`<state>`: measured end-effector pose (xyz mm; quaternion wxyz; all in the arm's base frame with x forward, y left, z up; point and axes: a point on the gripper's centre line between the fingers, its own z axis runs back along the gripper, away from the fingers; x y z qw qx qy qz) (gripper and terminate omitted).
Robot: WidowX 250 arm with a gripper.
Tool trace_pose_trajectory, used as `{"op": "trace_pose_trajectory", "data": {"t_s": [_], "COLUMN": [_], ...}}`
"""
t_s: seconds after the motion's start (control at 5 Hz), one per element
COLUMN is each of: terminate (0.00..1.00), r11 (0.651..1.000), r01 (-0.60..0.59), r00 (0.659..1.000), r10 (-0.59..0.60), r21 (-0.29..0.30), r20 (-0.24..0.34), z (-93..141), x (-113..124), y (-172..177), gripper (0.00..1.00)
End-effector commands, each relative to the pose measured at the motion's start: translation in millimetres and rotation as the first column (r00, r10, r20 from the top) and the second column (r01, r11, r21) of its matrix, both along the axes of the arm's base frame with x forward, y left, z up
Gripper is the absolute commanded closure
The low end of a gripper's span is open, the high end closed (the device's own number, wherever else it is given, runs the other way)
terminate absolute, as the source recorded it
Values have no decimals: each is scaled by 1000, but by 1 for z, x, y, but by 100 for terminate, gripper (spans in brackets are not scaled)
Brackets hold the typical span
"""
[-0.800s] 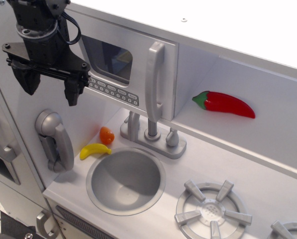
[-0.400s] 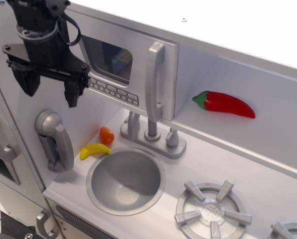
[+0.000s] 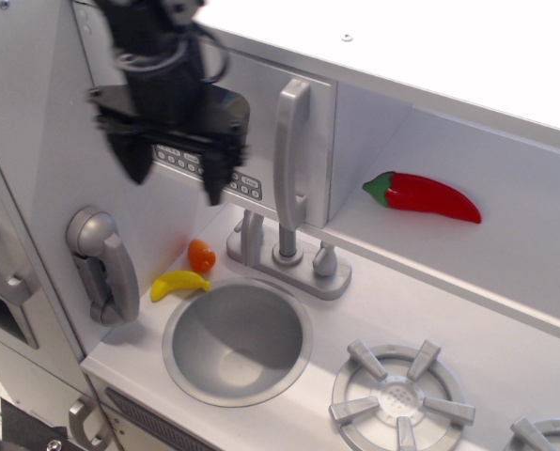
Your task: Open microwave
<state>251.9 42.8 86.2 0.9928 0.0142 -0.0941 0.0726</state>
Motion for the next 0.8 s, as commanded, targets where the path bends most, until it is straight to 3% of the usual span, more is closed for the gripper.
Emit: {"op": "trace_pose_trajectory", "data": {"t_s": [0.0,0.4,0.6], "terminate": [0,0,0], "r11": [994,997,997], "r01": [100,66,71], "r00": [993,989,983], "r10": [-96,-61,-71], "r21": [-47,-32,5], "r20": [73,133,170], "z": [34,29,23], "x": [30,44,44], "y": [-36,-46,-50], "gripper": [0,0,0]}}
